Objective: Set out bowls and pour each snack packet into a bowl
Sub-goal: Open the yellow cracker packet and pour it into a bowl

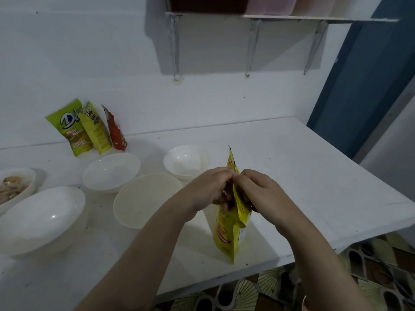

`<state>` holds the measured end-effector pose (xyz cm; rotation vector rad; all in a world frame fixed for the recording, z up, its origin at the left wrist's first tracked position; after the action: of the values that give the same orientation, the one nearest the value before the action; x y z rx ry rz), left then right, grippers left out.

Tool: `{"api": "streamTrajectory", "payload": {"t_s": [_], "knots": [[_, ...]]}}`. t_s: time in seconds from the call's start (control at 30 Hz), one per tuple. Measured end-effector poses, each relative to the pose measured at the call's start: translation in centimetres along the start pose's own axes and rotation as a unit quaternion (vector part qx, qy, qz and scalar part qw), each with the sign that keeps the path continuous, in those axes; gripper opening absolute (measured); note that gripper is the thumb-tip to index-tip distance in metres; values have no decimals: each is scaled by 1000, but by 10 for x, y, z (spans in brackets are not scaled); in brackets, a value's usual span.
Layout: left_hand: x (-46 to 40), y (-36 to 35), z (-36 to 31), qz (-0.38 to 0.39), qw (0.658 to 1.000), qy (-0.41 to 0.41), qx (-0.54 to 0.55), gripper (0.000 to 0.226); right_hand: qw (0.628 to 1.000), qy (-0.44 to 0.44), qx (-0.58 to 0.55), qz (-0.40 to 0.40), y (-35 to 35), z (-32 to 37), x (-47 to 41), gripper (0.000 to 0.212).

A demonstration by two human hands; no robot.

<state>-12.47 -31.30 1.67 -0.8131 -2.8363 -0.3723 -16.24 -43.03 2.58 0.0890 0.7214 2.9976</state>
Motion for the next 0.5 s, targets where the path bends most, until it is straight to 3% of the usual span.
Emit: {"api": "streamTrajectory", "payload": {"t_s": [0.2,0.5], "knots": [[-2,4,-14,-21,983,-88,-158,31,998,14,65,12,1,13,-2,33],[-4,2,-7,-46,986,-132,-93,34,997,10,31,67,3,16,-4,28]]}}
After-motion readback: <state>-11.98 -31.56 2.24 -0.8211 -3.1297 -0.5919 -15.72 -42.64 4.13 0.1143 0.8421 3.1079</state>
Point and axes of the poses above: each hand's wrist, its own x-axis away from the middle knuckle, its own y-axis out of the back of the hand, z = x × y, the point moved 6 cm from there along -x, towards the middle knuckle, and after that the axes turned 1 degree about z, right-handed, at the moved point
